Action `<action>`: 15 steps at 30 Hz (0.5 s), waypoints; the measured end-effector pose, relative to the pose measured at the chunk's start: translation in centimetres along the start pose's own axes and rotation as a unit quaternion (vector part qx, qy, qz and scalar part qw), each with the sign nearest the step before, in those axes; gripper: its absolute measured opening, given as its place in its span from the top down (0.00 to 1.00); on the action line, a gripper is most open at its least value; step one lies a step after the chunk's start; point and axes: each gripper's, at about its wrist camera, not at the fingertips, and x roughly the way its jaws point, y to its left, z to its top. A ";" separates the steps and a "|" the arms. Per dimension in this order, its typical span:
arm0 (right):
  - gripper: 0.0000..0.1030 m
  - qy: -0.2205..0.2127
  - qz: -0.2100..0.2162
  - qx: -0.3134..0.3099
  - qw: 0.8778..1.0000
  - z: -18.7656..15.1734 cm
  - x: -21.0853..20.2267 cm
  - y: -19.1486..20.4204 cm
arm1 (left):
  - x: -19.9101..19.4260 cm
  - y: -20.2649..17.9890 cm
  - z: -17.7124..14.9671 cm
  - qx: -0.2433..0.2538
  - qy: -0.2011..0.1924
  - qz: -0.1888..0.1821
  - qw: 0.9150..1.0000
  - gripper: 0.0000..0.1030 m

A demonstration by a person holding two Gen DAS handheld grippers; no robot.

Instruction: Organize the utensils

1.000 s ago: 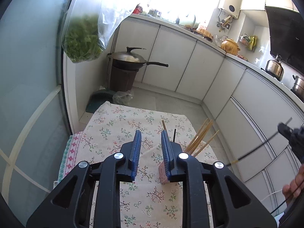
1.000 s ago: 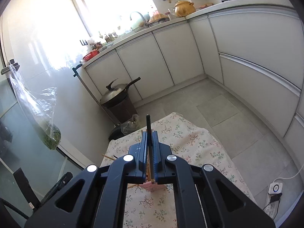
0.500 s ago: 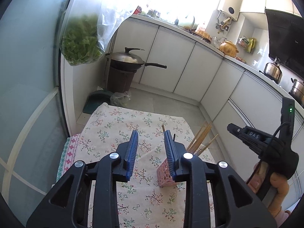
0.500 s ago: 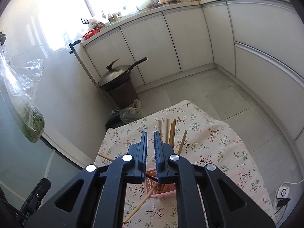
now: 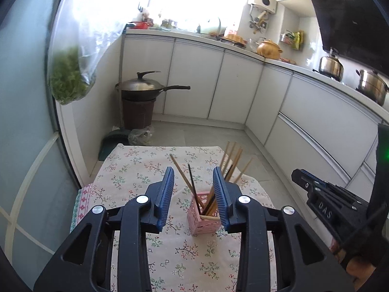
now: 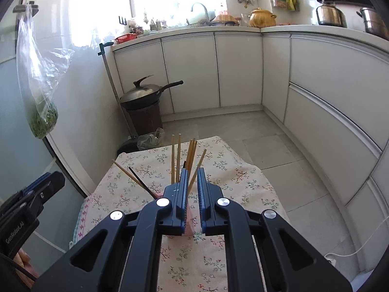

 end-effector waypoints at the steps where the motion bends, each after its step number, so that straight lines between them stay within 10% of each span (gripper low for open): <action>1: 0.90 -0.002 -0.002 -0.003 1.000 -0.5 -0.4 -0.2 | -0.1 -0.5 -0.3 0.007 0.001 0.000 1.000 0.67; 15: 0.28 -0.030 -0.047 0.028 0.998 -7.2 -6.2 -3.9 | -3.1 -4.2 -5.8 0.056 -0.020 0.009 0.998 0.13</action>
